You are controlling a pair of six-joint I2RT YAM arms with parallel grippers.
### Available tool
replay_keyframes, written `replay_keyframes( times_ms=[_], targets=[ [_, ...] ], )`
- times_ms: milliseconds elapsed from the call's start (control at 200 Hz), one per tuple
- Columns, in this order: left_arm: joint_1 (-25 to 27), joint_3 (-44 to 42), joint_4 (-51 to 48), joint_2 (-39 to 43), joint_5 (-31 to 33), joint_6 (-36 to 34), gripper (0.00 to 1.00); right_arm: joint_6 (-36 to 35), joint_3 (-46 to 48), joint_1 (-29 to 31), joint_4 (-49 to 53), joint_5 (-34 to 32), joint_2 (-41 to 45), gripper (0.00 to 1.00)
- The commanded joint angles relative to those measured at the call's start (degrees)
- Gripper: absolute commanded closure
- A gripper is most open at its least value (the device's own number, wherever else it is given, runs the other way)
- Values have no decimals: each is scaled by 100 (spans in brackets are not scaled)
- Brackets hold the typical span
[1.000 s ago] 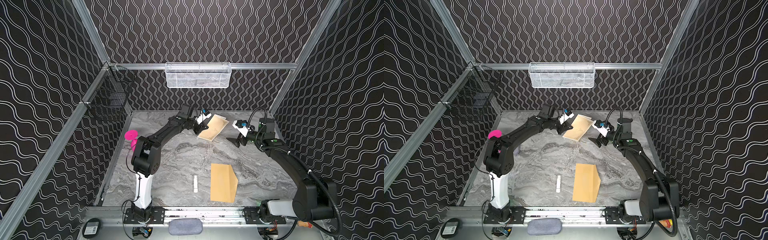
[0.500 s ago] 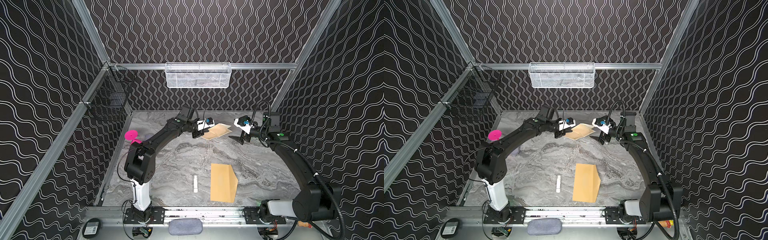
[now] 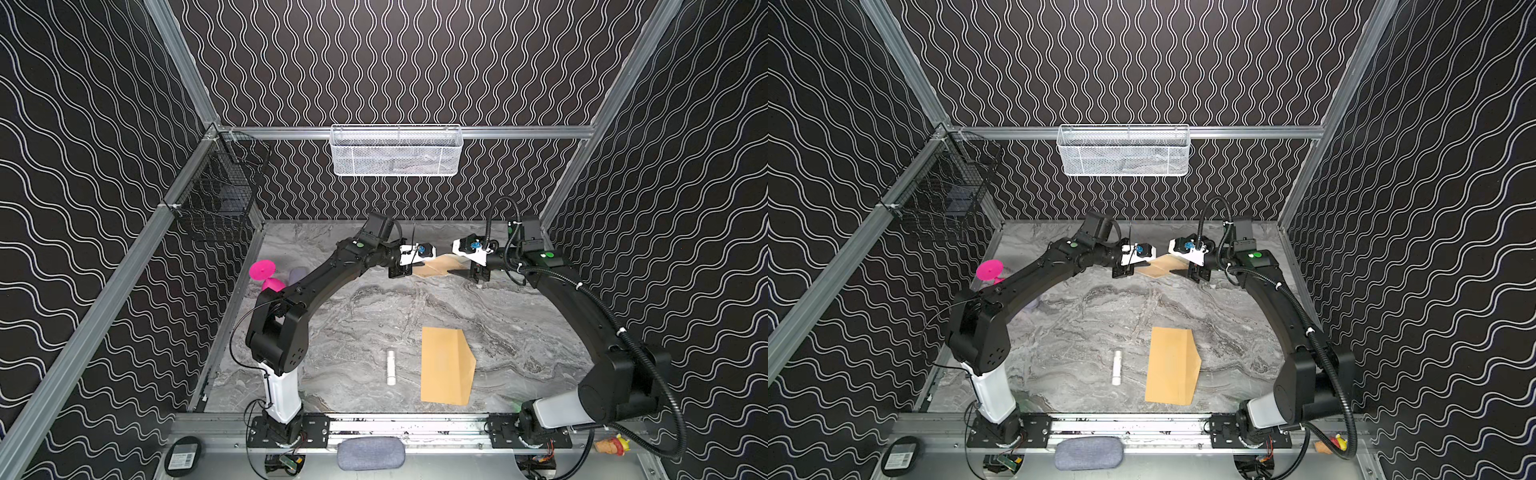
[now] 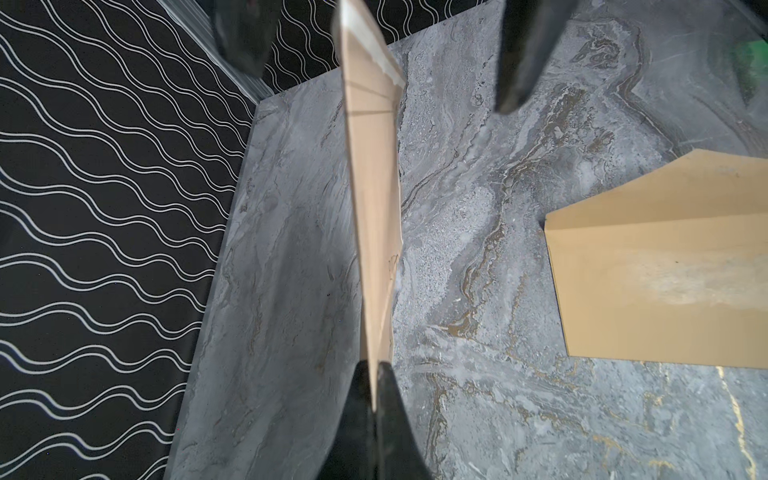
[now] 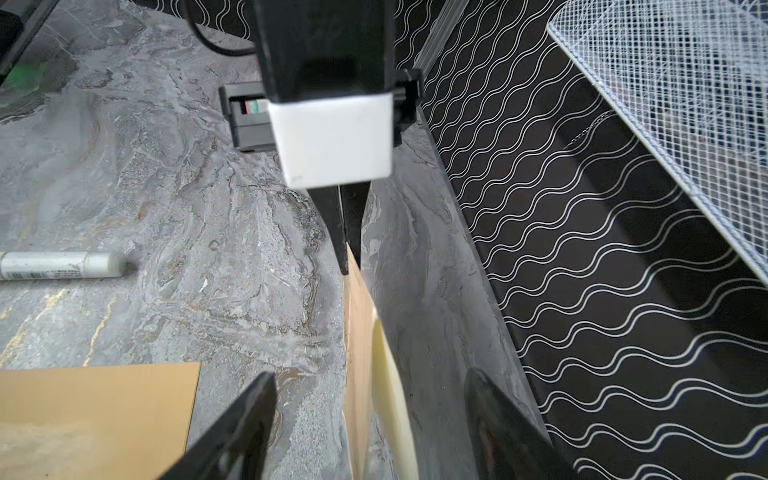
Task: Place the letter into the envelope and seal it
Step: 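Fold the sheet in half, bringing the right gripper toward the left gripper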
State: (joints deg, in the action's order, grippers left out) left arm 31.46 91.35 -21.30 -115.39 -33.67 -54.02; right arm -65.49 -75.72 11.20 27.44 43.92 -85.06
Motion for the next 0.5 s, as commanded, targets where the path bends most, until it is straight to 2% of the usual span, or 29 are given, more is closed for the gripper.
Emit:
replay_keyframes(
  times_ms=[0, 425, 495],
  targets=[
    [17, -8, 4, 43, -90, -99, 100, -251, -271, 47, 477, -50, -186, 41],
    [57, -56, 65, 61, -56, -54, 100, -293, -323, 84, 551, -137, -336, 68],
    [54, -59, 75, 61, -26, -57, 100, -277, -283, 82, 517, -173, -301, 75]
  ],
)
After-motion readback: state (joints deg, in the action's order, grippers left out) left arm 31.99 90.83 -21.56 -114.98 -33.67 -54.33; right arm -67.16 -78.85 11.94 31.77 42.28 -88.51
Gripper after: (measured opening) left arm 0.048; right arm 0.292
